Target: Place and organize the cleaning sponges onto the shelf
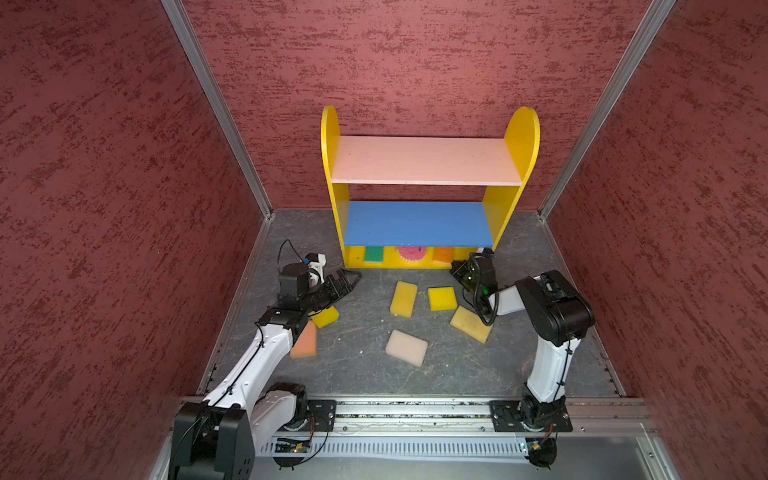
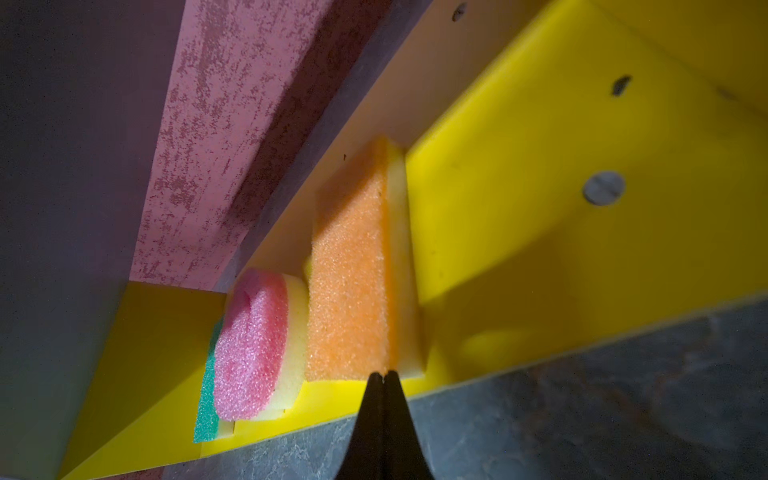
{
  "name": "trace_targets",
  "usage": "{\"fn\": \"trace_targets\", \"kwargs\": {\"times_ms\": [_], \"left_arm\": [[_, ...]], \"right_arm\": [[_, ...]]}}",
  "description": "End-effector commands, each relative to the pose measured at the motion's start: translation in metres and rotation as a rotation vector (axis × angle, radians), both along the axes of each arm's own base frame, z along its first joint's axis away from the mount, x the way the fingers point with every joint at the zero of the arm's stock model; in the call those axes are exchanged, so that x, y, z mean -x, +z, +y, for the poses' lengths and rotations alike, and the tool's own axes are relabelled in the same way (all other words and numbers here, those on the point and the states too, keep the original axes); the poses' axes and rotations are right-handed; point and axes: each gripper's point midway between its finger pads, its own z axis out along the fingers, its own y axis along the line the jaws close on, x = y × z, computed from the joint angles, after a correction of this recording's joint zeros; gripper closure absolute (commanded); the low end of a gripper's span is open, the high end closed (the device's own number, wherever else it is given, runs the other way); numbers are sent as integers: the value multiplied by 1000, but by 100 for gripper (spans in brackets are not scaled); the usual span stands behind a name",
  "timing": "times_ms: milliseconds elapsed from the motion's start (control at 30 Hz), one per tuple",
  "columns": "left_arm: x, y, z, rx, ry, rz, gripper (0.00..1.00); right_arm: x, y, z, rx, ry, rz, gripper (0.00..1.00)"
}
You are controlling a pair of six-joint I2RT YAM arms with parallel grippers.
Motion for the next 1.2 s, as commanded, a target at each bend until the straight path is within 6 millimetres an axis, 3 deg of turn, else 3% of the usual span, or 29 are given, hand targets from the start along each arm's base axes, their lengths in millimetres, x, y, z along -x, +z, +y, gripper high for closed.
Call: {"fn": "trace_targets", "kwargs": {"times_ms": [0,367,733,967,1167], "left_arm": [[-1,0,1,-26,-3,-32,2],[-4,-8,0,-24,-6,-14,2],[-5,-12,-2,-22,-11,-3,2],[-4,-12,-2,-30,-13,-2,2],[-3,-11,-2,-29,-13,-3,2]], "right_arm": [[-4,-9,5,-6,7,23,100],[-14,-13,4,-2,-11,32,100],[-18,-14,40,6,60,33,100],[-20,-27,35,-12,28,59,100],[-22,-26,21,-8,-28,51,100]]}}
